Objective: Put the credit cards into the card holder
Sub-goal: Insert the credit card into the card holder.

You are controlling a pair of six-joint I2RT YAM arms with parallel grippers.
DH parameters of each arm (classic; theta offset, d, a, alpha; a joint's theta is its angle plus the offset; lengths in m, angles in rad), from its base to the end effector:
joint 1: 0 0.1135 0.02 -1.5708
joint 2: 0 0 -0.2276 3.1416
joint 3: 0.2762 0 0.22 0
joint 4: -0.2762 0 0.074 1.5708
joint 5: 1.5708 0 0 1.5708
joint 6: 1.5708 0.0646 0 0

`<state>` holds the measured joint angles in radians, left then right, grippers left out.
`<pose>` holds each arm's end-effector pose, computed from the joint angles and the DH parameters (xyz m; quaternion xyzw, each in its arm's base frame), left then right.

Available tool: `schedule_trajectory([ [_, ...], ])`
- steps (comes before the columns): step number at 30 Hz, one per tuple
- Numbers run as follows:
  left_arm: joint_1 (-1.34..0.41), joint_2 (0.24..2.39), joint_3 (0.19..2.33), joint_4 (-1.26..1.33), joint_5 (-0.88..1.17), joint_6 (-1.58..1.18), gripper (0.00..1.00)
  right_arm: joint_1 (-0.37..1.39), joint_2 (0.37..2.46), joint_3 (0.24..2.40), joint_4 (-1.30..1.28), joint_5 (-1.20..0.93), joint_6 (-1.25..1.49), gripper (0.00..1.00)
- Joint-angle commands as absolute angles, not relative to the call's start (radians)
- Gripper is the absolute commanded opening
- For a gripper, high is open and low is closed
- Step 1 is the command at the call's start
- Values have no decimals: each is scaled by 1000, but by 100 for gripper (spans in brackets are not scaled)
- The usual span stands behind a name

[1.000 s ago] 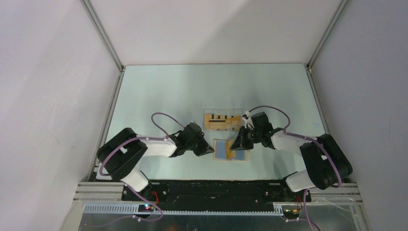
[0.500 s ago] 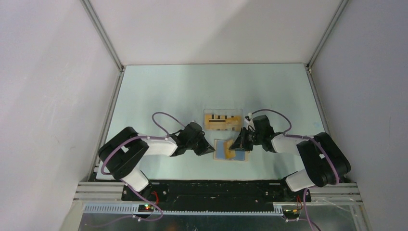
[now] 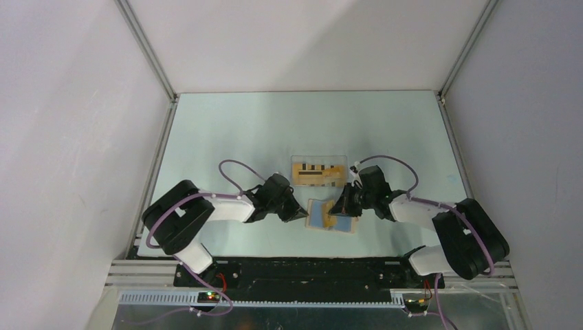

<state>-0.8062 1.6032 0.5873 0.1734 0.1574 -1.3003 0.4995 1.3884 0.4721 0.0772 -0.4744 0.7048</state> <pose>0.1876 -0.2102 0.0898 -0.2006 0.9101 -0.3449 0.1118 0.1992 0.1423 0.1081 0.0094 0.9115 0.3778 0.1623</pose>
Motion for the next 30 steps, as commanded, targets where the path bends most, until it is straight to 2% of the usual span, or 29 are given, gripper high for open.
schedule_trajectory([
  [1,-814,1629,610,160,151,-1280,0,481,1354,462,18,-405,686,0],
  [21,-829,1655,630,158,166,-1296,0,438,1354,353,188,-456,807,0],
  [30,-830,1663,638,160,174,-1284,0,413,1289,371,116,-435,668,0],
])
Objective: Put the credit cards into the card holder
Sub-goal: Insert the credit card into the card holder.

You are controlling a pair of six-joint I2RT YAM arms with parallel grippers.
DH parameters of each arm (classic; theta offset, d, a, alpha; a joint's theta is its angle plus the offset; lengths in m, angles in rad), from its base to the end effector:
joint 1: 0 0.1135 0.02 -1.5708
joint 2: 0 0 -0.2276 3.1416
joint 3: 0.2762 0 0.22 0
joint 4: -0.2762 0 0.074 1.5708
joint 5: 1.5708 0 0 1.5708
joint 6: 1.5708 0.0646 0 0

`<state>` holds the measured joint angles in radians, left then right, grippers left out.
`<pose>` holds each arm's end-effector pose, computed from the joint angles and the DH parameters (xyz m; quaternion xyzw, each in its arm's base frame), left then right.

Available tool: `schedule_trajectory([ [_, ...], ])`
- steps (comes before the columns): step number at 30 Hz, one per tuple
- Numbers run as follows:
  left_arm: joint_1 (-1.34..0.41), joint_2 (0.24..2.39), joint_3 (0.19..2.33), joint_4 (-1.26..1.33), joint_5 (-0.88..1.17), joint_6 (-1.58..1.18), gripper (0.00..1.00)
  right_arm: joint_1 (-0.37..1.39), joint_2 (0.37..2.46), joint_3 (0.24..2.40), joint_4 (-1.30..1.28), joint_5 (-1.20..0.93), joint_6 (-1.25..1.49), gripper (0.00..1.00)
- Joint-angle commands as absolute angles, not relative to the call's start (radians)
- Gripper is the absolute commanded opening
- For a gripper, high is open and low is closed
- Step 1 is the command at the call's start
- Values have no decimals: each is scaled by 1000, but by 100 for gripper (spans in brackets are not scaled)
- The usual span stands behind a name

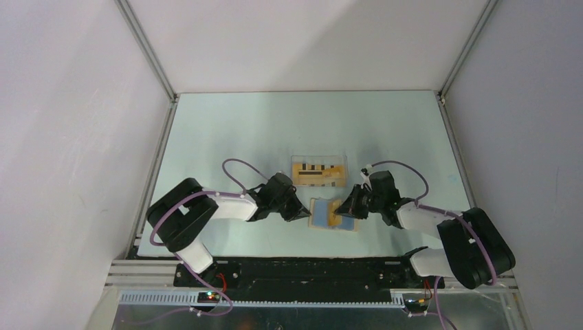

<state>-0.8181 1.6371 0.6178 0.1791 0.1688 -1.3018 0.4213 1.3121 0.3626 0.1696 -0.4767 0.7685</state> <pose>0.1896 -0.2183 0.0892 -0.1937 0.9108 -0.3490 0.1053 0.1952 0.1200 0.1039 0.0653 0.8990 0.3902 0.1879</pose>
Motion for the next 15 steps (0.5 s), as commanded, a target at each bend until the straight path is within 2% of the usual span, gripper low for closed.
schedule_trajectory([
  [1,-831,1664,642,160,177,-1283,0,412,1292,377,120,-447,647,0],
  [15,-834,1671,646,159,182,-1280,0,426,1355,312,394,-559,664,0],
])
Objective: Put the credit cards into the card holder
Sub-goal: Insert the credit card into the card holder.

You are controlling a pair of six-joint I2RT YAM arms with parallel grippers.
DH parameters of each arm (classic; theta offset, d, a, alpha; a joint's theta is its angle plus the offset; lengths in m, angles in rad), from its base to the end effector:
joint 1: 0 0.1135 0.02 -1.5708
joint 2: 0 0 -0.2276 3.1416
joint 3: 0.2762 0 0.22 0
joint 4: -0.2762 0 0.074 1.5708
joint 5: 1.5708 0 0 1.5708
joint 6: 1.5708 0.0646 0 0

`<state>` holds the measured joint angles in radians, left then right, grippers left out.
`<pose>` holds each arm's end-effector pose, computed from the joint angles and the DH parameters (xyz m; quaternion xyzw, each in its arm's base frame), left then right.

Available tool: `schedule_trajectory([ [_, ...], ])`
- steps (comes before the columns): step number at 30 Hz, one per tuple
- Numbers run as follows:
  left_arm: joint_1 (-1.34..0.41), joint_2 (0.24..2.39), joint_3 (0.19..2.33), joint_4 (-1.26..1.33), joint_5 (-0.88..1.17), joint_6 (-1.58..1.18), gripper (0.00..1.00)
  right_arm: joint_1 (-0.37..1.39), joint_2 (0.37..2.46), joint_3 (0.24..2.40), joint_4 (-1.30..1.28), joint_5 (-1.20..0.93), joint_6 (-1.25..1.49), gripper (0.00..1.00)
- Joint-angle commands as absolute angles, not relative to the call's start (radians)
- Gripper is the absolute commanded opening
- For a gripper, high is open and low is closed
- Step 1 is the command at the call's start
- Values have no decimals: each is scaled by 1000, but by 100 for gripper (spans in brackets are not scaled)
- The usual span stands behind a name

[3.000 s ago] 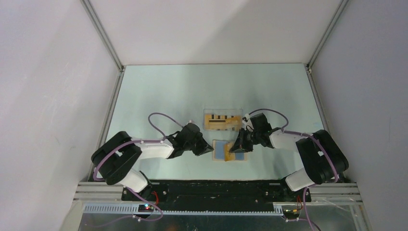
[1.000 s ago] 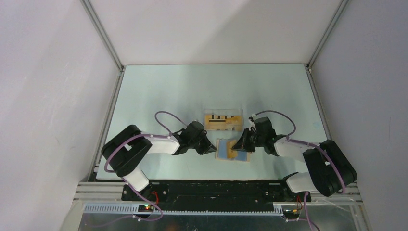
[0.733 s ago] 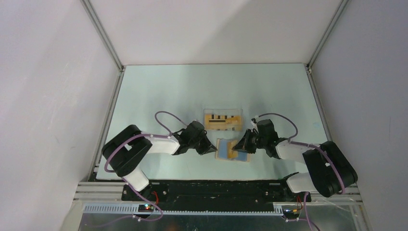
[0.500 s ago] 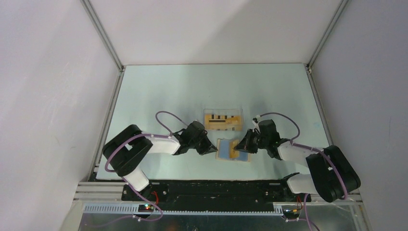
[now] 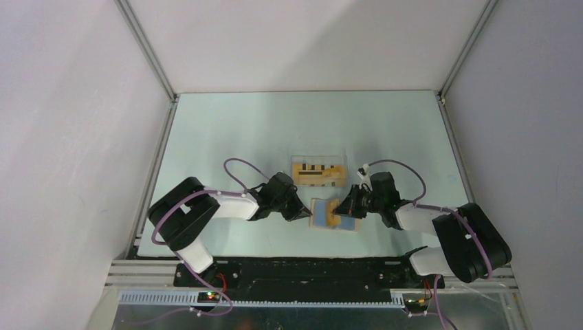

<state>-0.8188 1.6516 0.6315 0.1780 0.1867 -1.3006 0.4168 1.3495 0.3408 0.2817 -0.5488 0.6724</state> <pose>0.1906 -0.2213 0.0888 -0.1897 0.9113 -0.3521 0.0976 0.1967 0.1240 0.1026 0.0019 0.8852 0.4157 0.2091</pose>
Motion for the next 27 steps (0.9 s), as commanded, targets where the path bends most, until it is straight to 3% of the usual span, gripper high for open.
schedule_trajectory([
  [1,-834,1672,646,159,182,-1281,0,425,1350,304,401,-553,672,0],
  [15,-833,1675,648,159,180,-1282,0,447,1350,222,470,-494,823,2],
  [21,-833,1674,649,159,182,-1282,0,502,1325,302,242,-429,765,21],
  [27,-834,1678,652,160,181,-1281,0,556,1245,362,44,-309,728,53],
])
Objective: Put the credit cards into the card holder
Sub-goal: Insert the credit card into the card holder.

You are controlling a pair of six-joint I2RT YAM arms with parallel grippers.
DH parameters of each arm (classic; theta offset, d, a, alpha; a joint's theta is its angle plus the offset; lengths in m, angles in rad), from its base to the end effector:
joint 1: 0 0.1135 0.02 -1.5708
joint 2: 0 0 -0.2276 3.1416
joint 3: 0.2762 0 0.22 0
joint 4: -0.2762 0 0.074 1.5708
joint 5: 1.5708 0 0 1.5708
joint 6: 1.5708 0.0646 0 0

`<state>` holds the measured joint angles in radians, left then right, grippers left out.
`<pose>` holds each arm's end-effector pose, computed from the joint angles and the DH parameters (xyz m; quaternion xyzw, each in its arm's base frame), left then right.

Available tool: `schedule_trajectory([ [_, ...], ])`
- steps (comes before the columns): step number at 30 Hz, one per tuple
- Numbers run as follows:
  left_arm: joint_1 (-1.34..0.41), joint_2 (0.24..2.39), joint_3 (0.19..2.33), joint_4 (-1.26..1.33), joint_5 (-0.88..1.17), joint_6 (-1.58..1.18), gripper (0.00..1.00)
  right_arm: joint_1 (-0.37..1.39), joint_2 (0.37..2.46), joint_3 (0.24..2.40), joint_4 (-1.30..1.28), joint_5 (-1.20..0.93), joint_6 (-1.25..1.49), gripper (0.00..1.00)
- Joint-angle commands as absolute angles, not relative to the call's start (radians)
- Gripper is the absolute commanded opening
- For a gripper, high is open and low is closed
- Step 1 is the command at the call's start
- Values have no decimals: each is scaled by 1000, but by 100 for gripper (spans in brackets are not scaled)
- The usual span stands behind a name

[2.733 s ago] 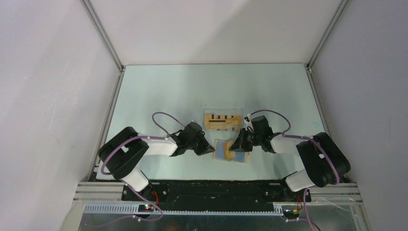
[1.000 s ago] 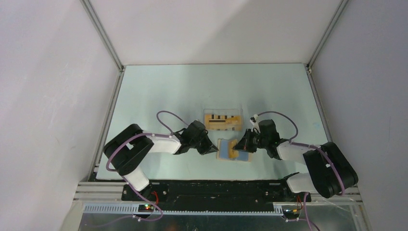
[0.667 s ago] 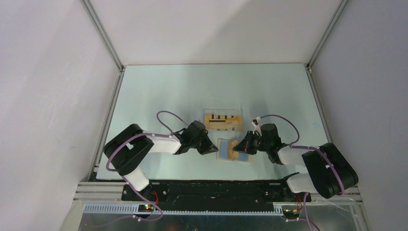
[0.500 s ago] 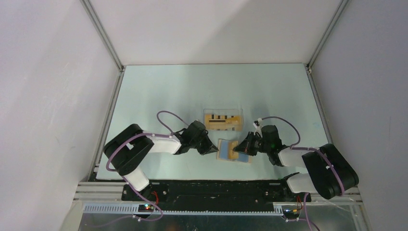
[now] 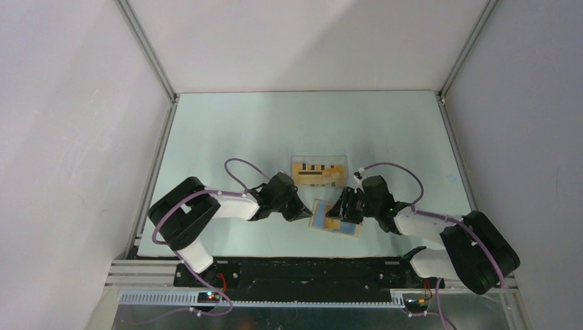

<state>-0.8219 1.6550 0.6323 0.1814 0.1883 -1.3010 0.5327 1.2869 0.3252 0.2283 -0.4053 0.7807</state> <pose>0.1901 -0.2223 0.0884 -0.1881 0.9115 -0.3529 0.0965 0.1814 0.1365 0.1034 0.0295 0.8982 0.3888 0.2032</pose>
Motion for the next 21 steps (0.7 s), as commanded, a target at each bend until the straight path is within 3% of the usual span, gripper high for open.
schedule_trajectory([
  [1,-833,1679,652,160,182,-1281,0,556,1243,365,27,-309,724,59],
  [12,-833,1684,657,159,186,-1281,0,589,1276,386,7,-373,789,81],
  [21,-834,1689,664,160,193,-1282,0,622,1375,423,63,-463,855,85],
])
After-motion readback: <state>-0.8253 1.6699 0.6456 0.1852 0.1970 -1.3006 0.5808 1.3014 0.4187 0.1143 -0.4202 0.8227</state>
